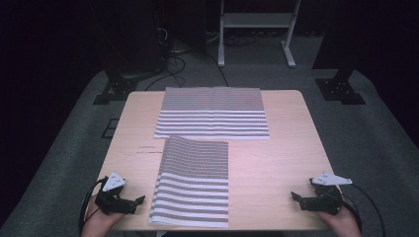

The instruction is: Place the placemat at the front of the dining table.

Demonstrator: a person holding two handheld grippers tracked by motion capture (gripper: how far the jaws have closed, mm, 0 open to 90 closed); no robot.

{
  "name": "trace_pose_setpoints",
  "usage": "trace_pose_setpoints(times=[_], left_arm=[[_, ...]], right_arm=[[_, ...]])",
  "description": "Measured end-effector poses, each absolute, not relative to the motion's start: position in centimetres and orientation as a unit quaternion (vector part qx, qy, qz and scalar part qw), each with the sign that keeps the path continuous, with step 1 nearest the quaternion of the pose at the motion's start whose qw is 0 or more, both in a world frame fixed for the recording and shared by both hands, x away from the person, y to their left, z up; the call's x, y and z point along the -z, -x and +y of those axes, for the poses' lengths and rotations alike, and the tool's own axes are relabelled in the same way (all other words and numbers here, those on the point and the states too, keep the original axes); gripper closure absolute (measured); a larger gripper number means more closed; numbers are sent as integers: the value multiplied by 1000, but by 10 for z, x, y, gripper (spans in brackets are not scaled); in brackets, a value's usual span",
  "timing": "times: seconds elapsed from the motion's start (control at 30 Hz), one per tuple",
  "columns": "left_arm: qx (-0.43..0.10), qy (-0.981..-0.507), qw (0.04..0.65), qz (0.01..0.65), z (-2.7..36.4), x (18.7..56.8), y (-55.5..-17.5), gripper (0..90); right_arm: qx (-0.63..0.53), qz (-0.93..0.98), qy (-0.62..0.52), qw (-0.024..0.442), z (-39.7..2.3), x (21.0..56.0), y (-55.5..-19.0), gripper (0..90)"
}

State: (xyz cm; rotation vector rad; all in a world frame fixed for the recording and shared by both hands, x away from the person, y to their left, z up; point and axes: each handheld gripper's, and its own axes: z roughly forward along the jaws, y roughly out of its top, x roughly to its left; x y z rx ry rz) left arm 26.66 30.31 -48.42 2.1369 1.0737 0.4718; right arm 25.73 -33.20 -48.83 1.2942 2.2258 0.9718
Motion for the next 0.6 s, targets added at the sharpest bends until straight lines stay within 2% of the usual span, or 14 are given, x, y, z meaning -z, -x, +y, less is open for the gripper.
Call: trace_pose_setpoints(times=[0.6], left_arm=[[-183,-822,345,416,300,484,-272,0]], right_arm=[[-346,793,-462,194,-332,488,-257,95]])
